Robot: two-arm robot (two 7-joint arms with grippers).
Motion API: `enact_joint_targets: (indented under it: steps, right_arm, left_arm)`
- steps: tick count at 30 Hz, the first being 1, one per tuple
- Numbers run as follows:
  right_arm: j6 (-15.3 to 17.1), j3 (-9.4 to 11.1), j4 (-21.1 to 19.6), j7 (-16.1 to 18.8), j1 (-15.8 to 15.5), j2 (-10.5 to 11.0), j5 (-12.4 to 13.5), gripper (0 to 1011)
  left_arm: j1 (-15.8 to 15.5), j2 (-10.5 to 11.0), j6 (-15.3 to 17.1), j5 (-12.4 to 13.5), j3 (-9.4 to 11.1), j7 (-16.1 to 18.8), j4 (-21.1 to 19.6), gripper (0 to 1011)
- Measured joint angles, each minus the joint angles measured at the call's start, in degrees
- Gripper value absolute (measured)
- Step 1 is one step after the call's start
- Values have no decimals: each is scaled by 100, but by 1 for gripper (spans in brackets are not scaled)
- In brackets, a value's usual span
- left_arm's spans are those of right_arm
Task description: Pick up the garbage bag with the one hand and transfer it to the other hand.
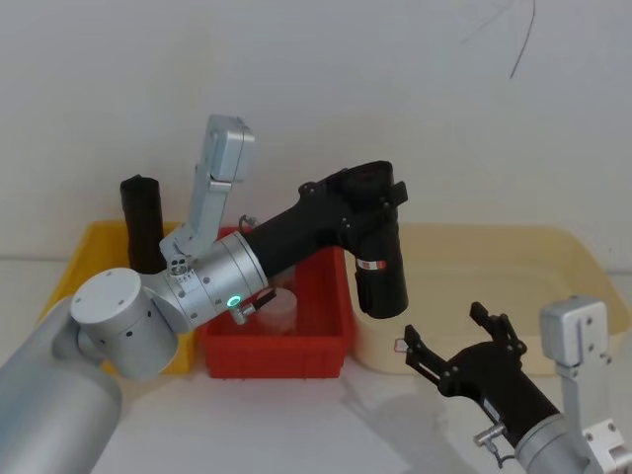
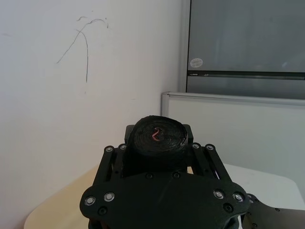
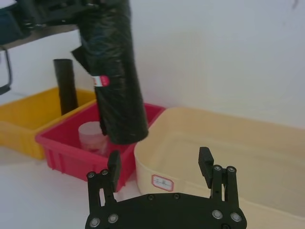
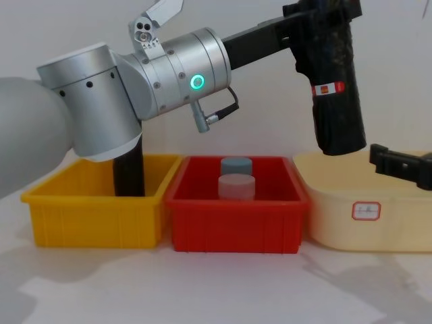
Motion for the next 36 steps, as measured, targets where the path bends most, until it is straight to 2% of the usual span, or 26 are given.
enact_joint_targets:
  steps: [10, 15, 24, 36]
  right_arm:
    - [406, -238, -174, 328, 295, 264, -293, 1001]
    - [617, -401, -214, 527, 537, 354, -442, 1001]
    - [818, -563, -140, 756, 910, 344, -592, 1001]
    - [854, -590, 15, 872, 1164, 273, -687, 1001]
  left_arm:
    - [-12, -5, -13, -9, 10, -7, 37, 528]
    - [-15, -7, -15, -12, 13, -9, 43, 528]
    - [-18, -8, -20, -16, 16, -9, 52, 528]
    - [-22, -8, -21, -16, 16, -8, 59, 528]
